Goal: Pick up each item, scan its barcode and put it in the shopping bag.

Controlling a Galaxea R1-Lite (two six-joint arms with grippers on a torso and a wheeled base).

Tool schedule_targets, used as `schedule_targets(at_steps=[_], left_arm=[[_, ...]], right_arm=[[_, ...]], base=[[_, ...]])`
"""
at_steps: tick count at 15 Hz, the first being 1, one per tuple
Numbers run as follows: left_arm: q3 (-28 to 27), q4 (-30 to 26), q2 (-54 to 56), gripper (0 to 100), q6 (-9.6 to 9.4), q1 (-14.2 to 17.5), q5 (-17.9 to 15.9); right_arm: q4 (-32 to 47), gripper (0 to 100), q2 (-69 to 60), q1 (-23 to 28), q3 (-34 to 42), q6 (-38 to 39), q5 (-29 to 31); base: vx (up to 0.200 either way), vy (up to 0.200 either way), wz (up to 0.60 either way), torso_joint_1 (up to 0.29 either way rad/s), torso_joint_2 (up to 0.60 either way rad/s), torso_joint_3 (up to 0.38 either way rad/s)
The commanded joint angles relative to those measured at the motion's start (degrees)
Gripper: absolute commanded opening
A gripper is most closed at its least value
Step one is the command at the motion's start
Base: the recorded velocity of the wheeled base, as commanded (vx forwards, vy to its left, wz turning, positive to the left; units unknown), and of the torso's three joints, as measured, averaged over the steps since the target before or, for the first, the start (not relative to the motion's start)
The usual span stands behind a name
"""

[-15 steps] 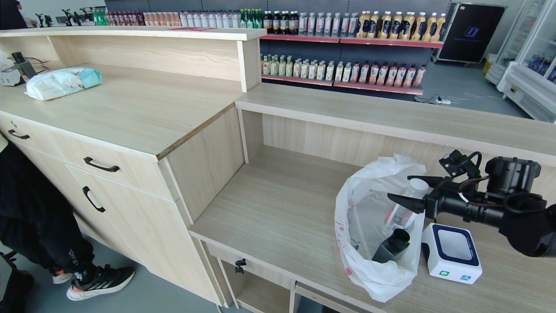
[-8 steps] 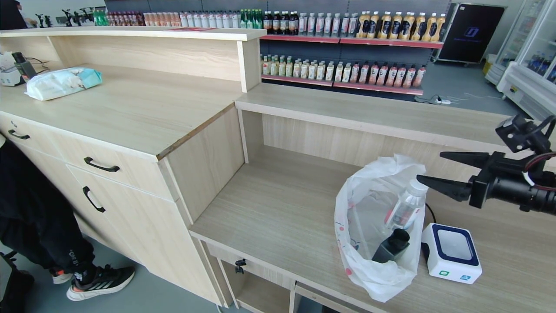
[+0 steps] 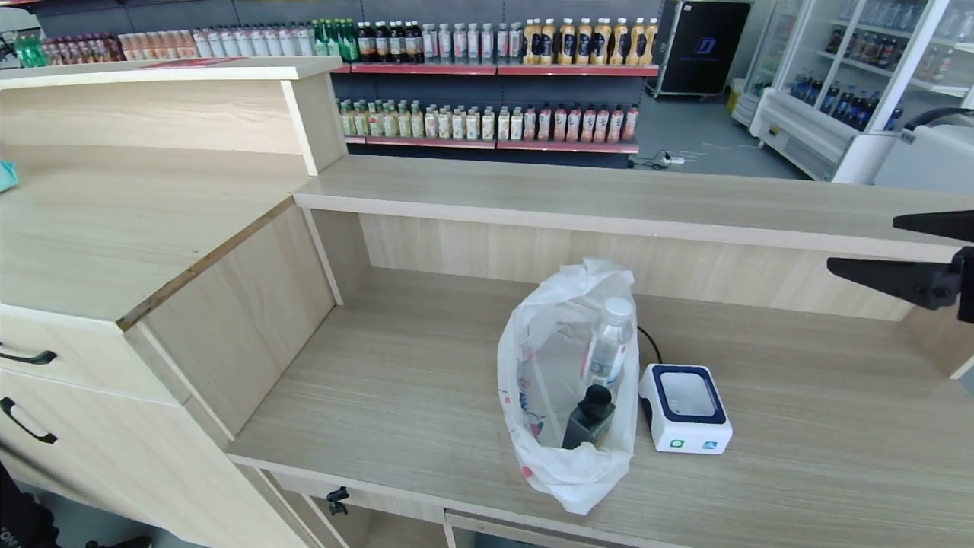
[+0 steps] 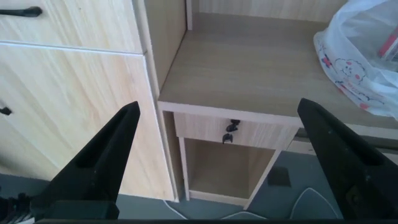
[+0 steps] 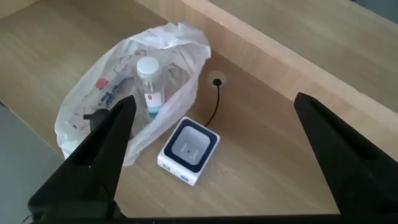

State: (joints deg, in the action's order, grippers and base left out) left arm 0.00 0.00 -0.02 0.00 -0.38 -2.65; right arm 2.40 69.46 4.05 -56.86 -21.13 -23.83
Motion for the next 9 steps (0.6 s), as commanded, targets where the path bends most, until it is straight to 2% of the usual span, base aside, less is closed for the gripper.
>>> schedule_targets(at_steps=[1,3,6,7,9], left_arm=[[0.0,0.0,-0.06,100,0.0,0.03,0.01],[0.0,0.0,-0.06,100,0.0,0.03,0.01],[0.0,0.0,-0.06,100,0.0,0.03,0.01],[0.0,0.0,-0.06,100,0.09,0.03,0.01],[0.0,0.0,-0.06,100,0.09,0.03,-0.08]], right_arm=[[4.81,100,-5.39,-0.62,-5.02,2.67,6.34],[4.01,100,-6.44,1.58,-1.85,8.12,7.66],[1.11,100,-12.95,4.92,9.22,12.43,7.84],[-2.49,100,-19.19,7.11,18.1,12.86,7.84],[-9.26,100,-28.86,7.73,30.67,14.36,9.68]], base=[[0.0,0.0,-0.6,-0.002,0.01,0.007],[0.0,0.0,-0.6,0.002,0.0,0.0],[0.0,0.0,0.0,0.0,0.0,0.0],[0.0,0.0,0.0,0.0,0.0,0.0],[0.0,0.0,0.0,0.0,0.0,0.0]])
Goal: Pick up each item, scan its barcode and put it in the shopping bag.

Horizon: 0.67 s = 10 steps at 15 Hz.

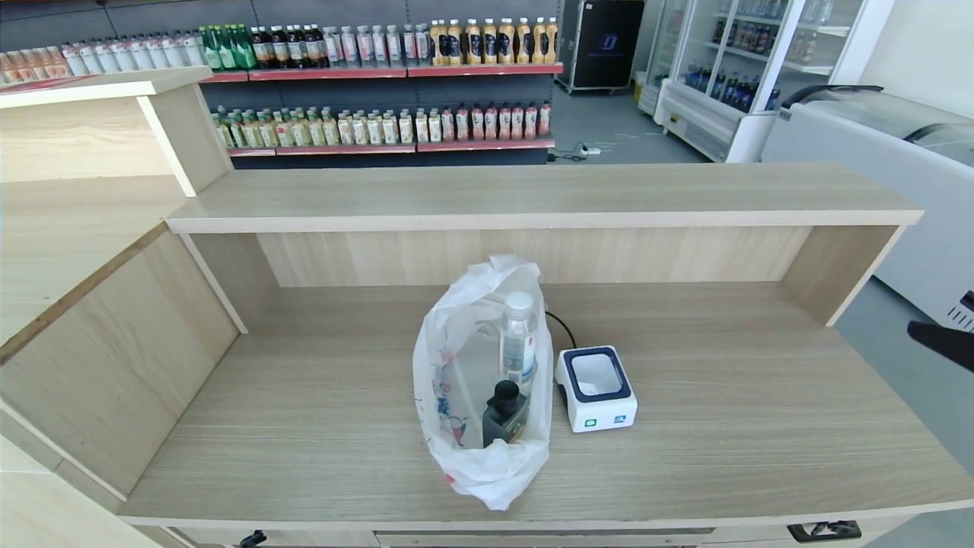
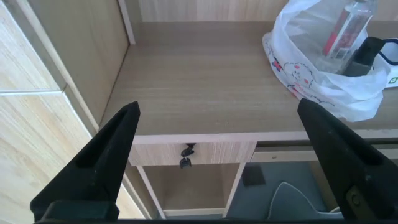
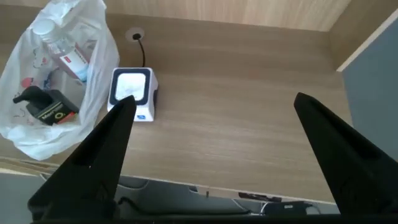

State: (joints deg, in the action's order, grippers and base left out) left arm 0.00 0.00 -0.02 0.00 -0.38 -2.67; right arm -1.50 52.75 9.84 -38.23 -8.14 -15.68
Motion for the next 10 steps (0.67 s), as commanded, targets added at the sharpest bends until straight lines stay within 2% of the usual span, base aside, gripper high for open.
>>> schedule_targets(at_steps=[1,4,5,7,8,10], left_arm=[[0.0,0.0,-0.06,100,0.0,0.03,0.03],[0.0,0.0,-0.06,100,0.0,0.03,0.03],[0.0,0.0,-0.06,100,0.0,0.03,0.03],[0.0,0.0,-0.06,100,0.0,0.03,0.03],[0.0,0.0,-0.06,100,0.0,0.03,0.03],[0.0,0.0,-0.06,100,0.0,0.03,0.03]], right_arm=[[-7.99,100,-15.83,1.68,16.78,1.55,5.66],[-10.72,100,-24.27,-2.98,27.68,2.08,18.14],[-10.72,100,-28.58,-4.74,31.9,2.69,20.07],[-8.08,100,-39.57,-5.62,38.23,3.13,20.86],[2.2,100,-45.28,-5.44,37.09,5.16,21.57],[3.17,100,-47.39,-5.71,36.74,4.19,20.86]], base=[[0.0,0.0,0.0,0.0,0.0,0.0],[0.0,0.0,0.0,0.0,0.0,0.0],[0.0,0.0,0.0,0.0,0.0,0.0],[0.0,0.0,0.0,0.0,0.0,0.0],[0.0,0.0,0.0,0.0,0.0,0.0],[0.0,0.0,0.0,0.0,0.0,0.0]])
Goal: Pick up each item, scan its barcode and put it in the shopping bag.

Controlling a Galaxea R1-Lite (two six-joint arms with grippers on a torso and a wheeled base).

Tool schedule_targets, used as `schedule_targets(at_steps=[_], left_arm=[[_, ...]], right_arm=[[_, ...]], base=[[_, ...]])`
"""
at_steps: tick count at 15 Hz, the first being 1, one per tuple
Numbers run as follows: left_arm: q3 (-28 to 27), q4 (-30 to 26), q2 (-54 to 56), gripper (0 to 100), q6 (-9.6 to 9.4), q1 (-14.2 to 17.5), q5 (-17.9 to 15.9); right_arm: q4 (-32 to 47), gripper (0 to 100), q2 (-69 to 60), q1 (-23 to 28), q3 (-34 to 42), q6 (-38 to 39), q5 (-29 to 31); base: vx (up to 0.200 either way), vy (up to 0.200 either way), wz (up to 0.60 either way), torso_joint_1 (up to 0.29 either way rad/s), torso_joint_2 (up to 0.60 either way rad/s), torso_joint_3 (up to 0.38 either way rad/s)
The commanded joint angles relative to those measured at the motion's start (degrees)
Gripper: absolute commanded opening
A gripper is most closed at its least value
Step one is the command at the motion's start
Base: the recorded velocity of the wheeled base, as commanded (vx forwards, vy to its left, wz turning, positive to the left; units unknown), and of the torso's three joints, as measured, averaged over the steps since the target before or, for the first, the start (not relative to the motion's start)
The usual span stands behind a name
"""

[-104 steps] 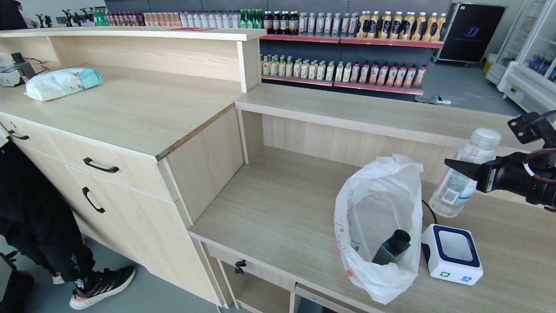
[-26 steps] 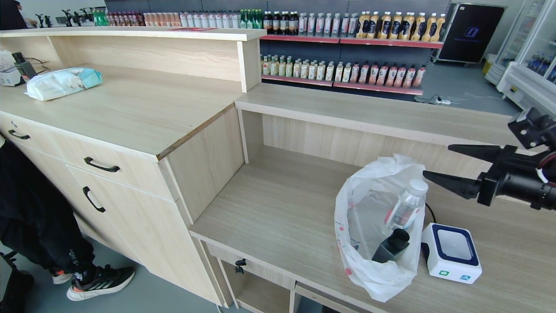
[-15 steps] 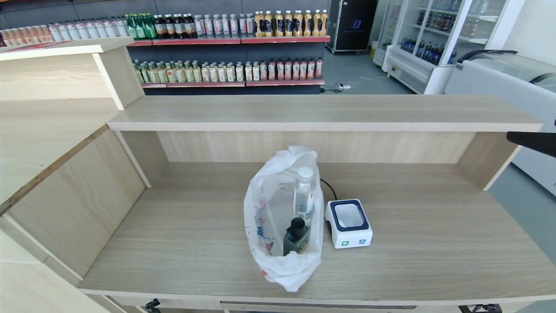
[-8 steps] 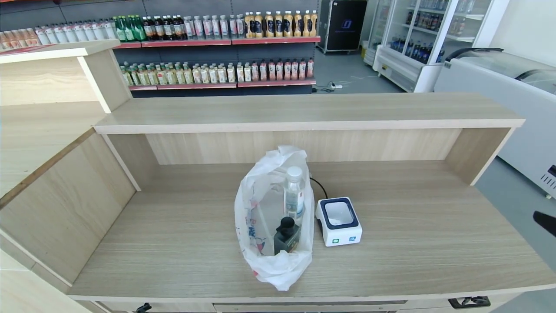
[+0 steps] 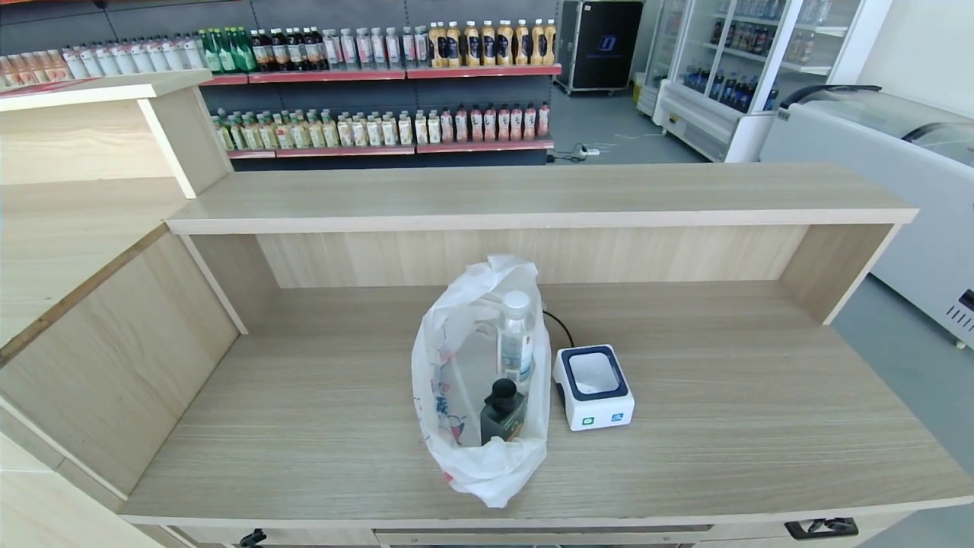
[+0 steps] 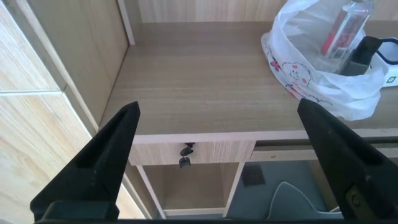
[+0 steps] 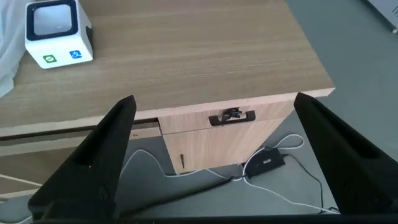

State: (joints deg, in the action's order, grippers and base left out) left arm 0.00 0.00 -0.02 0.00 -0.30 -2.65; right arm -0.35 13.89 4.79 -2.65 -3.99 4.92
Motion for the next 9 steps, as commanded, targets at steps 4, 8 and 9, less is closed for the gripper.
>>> schedule_targets(at_steps=[4,8,9], left_arm=[[0.0,0.0,-0.06,100,0.0,-0.05,0.01],[0.0,0.0,-0.06,100,0.0,-0.05,0.01],[0.0,0.0,-0.06,100,0.0,-0.05,0.01]], right_arm=[[1.58,100,-8.61,-0.66,1.33,1.35,0.7],[-0.26,100,-8.52,-0.66,2.03,1.79,0.44],[-0.26,100,-8.52,-0.66,2.03,1.79,0.35]], base=[[0.0,0.0,0.0,0.0,0.0,0.0],[0.0,0.0,0.0,0.0,0.0,0.0],[0.0,0.0,0.0,0.0,0.0,0.0]])
